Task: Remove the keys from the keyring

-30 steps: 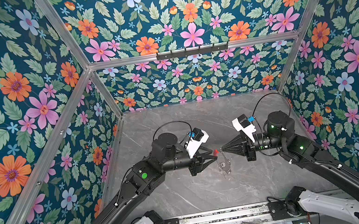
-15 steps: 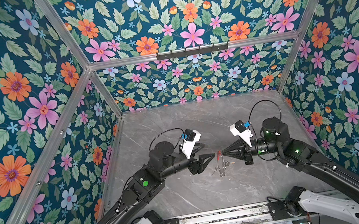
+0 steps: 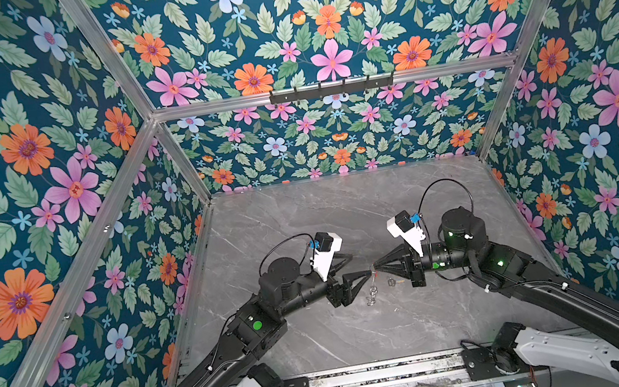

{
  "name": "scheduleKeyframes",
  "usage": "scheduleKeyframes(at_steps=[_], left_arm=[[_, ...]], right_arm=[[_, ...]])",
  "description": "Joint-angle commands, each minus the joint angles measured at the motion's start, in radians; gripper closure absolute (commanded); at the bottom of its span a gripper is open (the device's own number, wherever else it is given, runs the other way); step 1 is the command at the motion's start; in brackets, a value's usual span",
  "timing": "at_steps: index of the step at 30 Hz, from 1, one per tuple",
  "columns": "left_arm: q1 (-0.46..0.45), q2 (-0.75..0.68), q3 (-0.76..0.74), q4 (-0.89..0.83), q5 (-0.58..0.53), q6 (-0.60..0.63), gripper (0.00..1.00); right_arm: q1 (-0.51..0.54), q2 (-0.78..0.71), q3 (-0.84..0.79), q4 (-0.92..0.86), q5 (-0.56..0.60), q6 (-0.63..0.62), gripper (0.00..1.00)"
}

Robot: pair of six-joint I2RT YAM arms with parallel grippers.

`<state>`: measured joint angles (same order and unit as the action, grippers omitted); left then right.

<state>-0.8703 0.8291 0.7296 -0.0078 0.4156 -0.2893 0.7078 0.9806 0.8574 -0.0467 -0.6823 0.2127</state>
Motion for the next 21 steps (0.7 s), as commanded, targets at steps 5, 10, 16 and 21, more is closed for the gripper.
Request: scheduleKeyframes(at_steps=[5,10,16,21], left_arm=[[-0.001,0.000,-0.023,0.060,0.003,-0.032,0.24],[0.000,0.030,-0.030,0.062,0.010,-0.035,0.32],[0.000,0.054,-0.019,0.046,0.023,-0.030,0.69],[0.000,0.057,-0.012,0.052,0.028,-0.028,0.91]], right_arm=[[0.038,0.018,0.031,0.061,0.090,0.027,1.00],[0.041,0.020,0.035,0.083,0.099,0.042,1.00],[0.041,0.027,0.045,0.079,0.109,0.048,1.00],[0.041,0.045,0.046,0.080,0.123,0.058,1.00]])
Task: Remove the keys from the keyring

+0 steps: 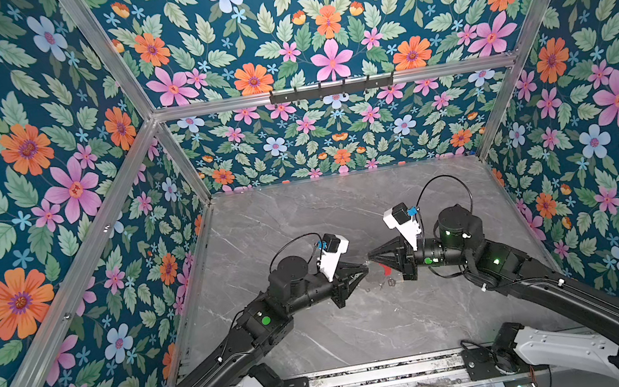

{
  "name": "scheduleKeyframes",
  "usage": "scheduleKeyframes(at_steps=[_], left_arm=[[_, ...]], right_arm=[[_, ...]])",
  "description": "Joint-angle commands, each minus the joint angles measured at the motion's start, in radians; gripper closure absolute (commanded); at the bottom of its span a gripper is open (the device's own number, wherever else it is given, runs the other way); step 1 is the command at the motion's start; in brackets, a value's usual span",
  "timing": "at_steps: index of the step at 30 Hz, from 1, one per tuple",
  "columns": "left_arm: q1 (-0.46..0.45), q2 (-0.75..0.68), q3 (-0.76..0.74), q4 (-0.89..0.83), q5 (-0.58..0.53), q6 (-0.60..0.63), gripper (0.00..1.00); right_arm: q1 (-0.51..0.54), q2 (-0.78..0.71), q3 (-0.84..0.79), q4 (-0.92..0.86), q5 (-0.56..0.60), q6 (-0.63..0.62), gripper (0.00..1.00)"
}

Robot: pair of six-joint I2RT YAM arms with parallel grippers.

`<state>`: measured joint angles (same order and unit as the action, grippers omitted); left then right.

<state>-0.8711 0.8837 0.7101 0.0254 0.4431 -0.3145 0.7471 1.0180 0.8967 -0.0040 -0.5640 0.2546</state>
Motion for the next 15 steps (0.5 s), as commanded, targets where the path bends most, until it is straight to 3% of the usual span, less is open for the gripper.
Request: scheduleKeyframes(at_steps=[1,6,10,15], left_arm=[[0.001,0.004,0.010,0.018,0.000,-0.006,0.97],[0.001,0.004,0.012,0.029,-0.014,-0.027,1.00],[0.003,-0.007,0.015,0.032,-0.052,-0.058,1.00],[0.002,-0.015,0.019,0.015,-0.139,-0.097,1.00]], right_arm=[[0.002,0.011,0.006,0.038,0.006,0.018,1.00],[0.003,0.021,0.012,0.022,0.047,0.031,0.99],[0.002,0.015,0.007,0.001,0.097,0.032,0.63],[0.002,-0.029,-0.012,-0.025,0.173,0.014,0.53]])
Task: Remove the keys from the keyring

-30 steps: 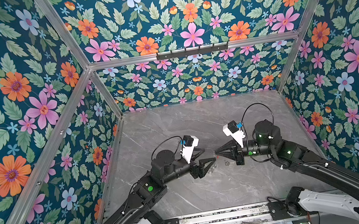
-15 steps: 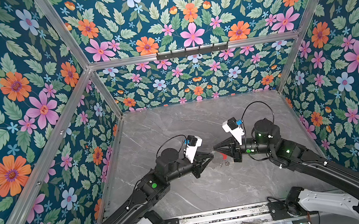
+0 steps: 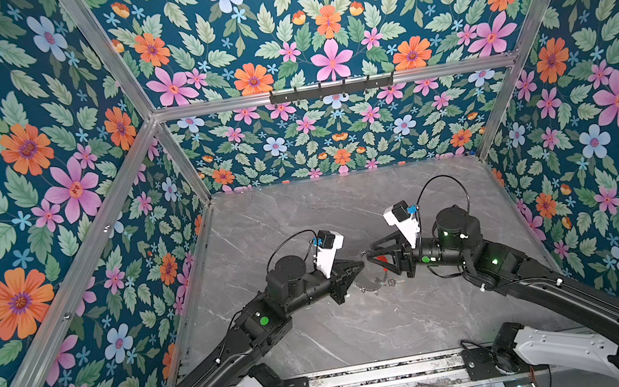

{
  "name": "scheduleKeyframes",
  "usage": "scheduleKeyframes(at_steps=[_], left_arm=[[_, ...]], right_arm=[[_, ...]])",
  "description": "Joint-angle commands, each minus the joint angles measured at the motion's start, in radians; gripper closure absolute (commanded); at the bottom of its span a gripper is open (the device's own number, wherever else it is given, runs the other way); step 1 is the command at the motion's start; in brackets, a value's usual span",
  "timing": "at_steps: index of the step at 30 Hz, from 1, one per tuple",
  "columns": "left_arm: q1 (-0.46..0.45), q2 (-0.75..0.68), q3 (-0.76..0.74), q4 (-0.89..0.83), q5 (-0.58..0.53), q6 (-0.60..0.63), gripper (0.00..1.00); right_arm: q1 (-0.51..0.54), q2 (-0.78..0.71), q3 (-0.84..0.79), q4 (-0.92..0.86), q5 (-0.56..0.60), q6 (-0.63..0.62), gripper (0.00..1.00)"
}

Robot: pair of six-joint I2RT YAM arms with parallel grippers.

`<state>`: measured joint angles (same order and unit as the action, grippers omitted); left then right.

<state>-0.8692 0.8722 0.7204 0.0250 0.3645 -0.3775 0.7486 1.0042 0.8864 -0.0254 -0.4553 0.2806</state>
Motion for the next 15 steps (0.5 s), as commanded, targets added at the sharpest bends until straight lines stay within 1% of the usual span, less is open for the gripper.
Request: scheduleKeyframes(at_steps=[1,4,8,12,15], left_arm=[[0.001,-0.002,0.014,0.007,-0.083,-0.043,1.00],[0.000,-0.001,0.029,-0.019,-0.143,-0.061,1.00],[0.002,-0.014,0.033,-0.037,-0.216,-0.076,1.00],[0.009,-0.044,0.019,-0.025,-0.248,-0.095,1.00],[0.012,-0.069,0.016,-0.022,-0.263,-0.107,1.00]], right_arm=[[0.001,-0.024,-0.002,-0.017,0.083,-0.018,0.53],[0.001,-0.049,-0.011,-0.061,0.144,-0.036,0.53],[0.000,-0.089,-0.065,-0.046,0.192,-0.035,0.50],[0.001,-0.092,-0.108,-0.031,0.196,-0.025,0.46],[0.001,-0.094,-0.150,0.009,0.165,-0.025,0.46]])
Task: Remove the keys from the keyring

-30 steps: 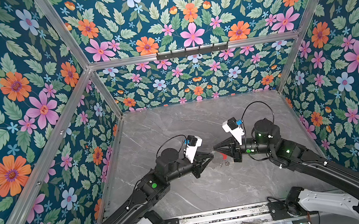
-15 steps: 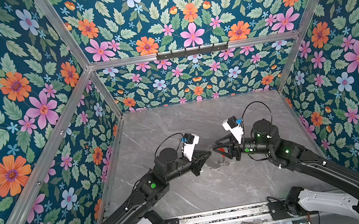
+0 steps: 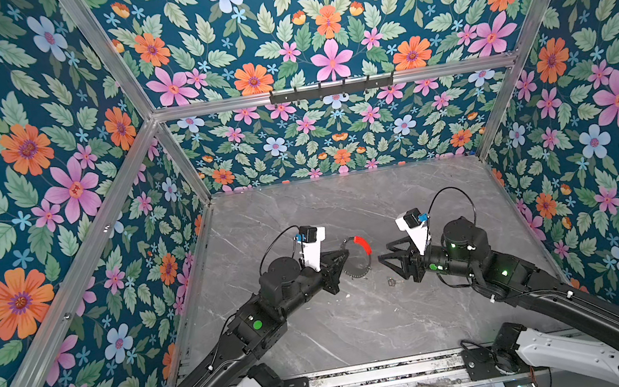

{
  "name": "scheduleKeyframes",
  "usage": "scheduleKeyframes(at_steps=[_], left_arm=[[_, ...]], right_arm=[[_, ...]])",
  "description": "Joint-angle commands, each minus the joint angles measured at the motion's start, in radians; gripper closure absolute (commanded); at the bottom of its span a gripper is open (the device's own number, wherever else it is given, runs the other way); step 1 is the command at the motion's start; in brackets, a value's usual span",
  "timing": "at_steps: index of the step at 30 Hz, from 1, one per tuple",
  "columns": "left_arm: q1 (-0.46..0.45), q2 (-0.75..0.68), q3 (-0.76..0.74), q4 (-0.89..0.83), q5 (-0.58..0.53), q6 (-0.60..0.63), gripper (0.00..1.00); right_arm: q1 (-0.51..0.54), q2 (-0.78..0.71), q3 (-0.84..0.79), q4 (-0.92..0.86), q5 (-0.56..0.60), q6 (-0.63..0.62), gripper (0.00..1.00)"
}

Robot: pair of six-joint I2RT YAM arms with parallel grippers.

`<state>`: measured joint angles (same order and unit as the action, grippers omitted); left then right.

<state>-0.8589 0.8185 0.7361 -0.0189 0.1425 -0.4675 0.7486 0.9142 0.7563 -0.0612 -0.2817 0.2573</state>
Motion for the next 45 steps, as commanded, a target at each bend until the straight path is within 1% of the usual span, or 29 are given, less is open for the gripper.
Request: scheduleKeyframes(at_steps=[1,4,8,13,16,20,21,25,29,32,34,39,42,45], left_arm=[[0.001,-0.021,0.000,0.022,-0.048,-0.025,1.00],[0.003,-0.030,0.003,0.023,-0.048,-0.053,1.00],[0.003,-0.030,0.017,0.020,-0.034,-0.080,1.00],[0.003,-0.046,0.017,0.022,-0.012,-0.085,1.00],[0.003,-0.051,0.019,0.019,-0.014,-0.097,1.00],[0.003,-0.047,0.018,0.034,0.015,-0.110,1.00],[0.003,-0.047,0.018,0.038,0.023,-0.112,1.00],[0.003,-0.050,0.019,0.040,0.021,-0.114,1.00],[0.003,-0.059,0.018,0.040,0.015,-0.122,1.00],[0.003,-0.062,0.014,0.046,0.020,-0.128,1.00],[0.003,-0.061,0.015,0.048,0.025,-0.131,1.00],[0.003,-0.069,0.016,0.040,0.012,-0.131,1.00],[0.003,-0.077,0.015,0.032,0.002,-0.130,1.00],[0.003,-0.078,0.013,0.032,0.001,-0.129,1.00]], right_arm=[[0.001,-0.006,-0.036,0.066,-0.036,-0.007,0.46],[0.000,0.011,-0.063,0.104,-0.102,-0.041,0.47],[0.001,0.046,-0.067,0.121,-0.125,-0.092,0.53],[0.001,0.062,-0.091,0.169,-0.139,-0.135,0.50],[0.001,0.070,-0.102,0.202,-0.167,-0.141,0.49],[0.001,0.094,-0.097,0.222,-0.168,-0.141,0.50],[0.001,0.100,-0.093,0.223,-0.172,-0.141,0.51],[0.000,0.118,-0.081,0.222,-0.180,-0.146,0.65],[0.001,0.120,-0.083,0.225,-0.176,-0.147,0.67],[0.001,0.124,-0.083,0.227,-0.169,-0.147,0.73],[0.000,0.127,-0.083,0.230,-0.169,-0.147,0.76],[0.000,0.126,-0.080,0.224,-0.162,-0.146,0.87],[0.001,0.123,-0.081,0.222,-0.161,-0.144,0.91],[0.001,0.124,-0.080,0.225,-0.163,-0.141,0.96]])
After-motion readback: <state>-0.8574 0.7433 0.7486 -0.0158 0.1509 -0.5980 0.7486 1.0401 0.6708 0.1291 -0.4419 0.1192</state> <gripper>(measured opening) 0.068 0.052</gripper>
